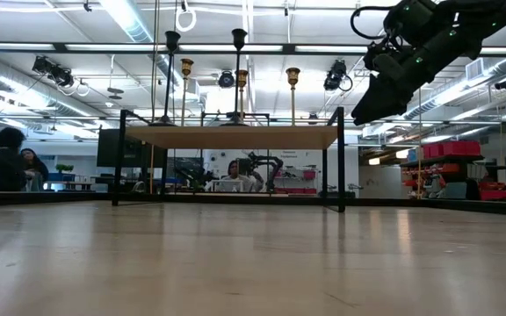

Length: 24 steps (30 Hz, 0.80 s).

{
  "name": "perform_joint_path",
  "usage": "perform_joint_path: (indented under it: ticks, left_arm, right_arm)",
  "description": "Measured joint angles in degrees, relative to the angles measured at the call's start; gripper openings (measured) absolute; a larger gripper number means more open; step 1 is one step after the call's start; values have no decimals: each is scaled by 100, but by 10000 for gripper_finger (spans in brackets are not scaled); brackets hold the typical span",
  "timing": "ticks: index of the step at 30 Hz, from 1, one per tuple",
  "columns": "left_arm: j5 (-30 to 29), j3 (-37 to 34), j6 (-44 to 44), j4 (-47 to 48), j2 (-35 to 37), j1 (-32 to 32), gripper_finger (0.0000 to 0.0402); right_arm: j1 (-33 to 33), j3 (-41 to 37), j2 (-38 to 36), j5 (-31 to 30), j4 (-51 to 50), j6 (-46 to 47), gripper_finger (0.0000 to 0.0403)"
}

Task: Pick & Place candle stick holders
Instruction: Put the black candle holder aligned with the other black candle holders on the shelf

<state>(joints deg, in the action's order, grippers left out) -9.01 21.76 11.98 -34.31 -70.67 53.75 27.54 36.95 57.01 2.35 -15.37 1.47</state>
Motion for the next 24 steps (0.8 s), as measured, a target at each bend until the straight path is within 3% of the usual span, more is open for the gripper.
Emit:
perform_joint_path:
  ticks: [4,8,13,19,24]
  left_arm:
    - [-245,6,-277,17,374,-271,7]
    - [-1044,7,-670,37,753,-535,8]
    - [-1573,9,-966,36,1168,-1076,7]
    - [-1349,9,-937,43,1346,-1836,5]
    - [-1042,9,-676,55,1346,-2400,8]
  right_arm:
    - [-1,0,0,0,9,257,194]
    - [-1,0,0,39,-22,254,194]
    - [1,0,0,702,-22,383,194]
    - [-4,83,4,1787,12,670,194]
    - [-222,103,4,2461,853,1078,194]
